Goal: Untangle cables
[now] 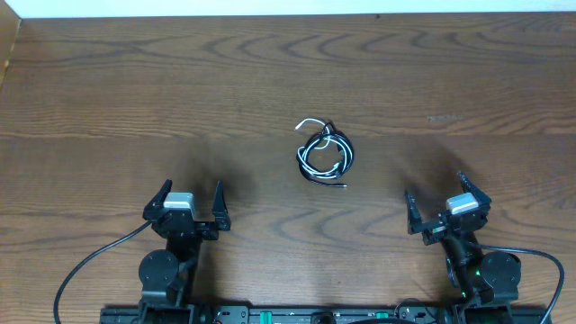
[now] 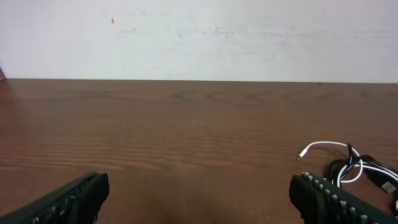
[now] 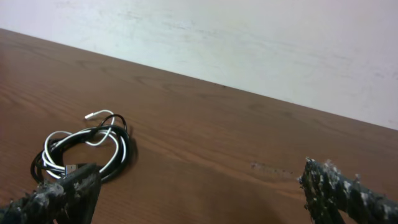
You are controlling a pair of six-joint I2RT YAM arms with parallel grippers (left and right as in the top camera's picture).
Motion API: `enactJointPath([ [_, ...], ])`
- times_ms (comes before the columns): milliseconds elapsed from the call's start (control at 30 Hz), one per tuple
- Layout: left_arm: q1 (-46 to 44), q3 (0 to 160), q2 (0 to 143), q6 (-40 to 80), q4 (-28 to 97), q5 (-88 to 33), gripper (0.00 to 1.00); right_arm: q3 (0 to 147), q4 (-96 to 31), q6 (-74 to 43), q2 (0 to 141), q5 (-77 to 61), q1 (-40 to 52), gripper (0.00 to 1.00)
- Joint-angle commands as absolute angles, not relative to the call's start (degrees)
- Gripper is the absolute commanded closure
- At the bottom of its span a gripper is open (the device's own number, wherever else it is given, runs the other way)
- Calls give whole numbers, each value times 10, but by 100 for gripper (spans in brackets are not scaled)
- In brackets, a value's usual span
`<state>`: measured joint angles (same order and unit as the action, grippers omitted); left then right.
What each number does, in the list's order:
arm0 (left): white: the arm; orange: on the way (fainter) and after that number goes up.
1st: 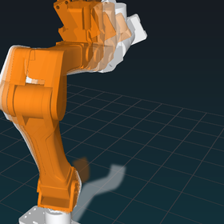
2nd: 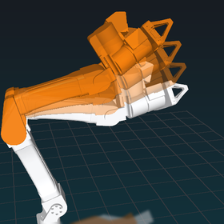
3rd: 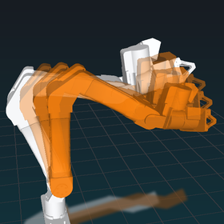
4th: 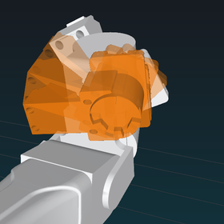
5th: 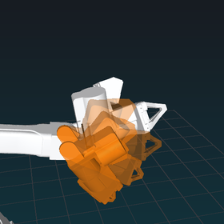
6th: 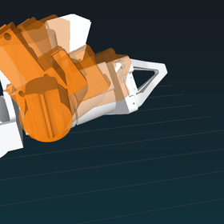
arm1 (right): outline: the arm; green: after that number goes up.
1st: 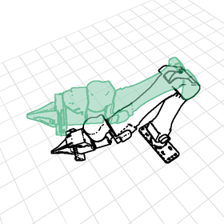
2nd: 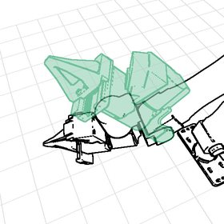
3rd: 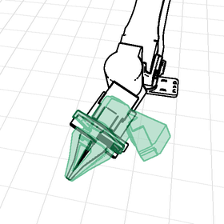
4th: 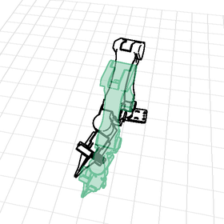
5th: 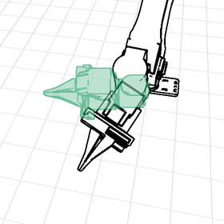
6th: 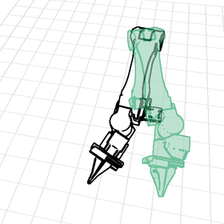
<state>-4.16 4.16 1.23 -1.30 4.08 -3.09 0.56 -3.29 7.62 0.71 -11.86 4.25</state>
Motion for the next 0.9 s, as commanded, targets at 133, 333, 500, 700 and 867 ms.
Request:
enactJointPath([
  [133, -39, 64, 13, -1, 40, -38, 2, 3, -34, 78, 5, -115, 46, 1],
  [333, -39, 64, 13, -1, 40, -38, 2, 3, -34, 78, 5, -114, 45, 1],
  [500, -39, 64, 14, -1, 40, -38, 2, 3, -32, 73, 5, -127, 46, 1],
  [700, -39, 74, 14, -1, 43, -38, 2, 3, -30, 73, 5, -148, 46, 1],
  [867, -39, 78, 22, -1, 42, -38, 2, 4, -30, 73, 5, -161, 45, 1],
])
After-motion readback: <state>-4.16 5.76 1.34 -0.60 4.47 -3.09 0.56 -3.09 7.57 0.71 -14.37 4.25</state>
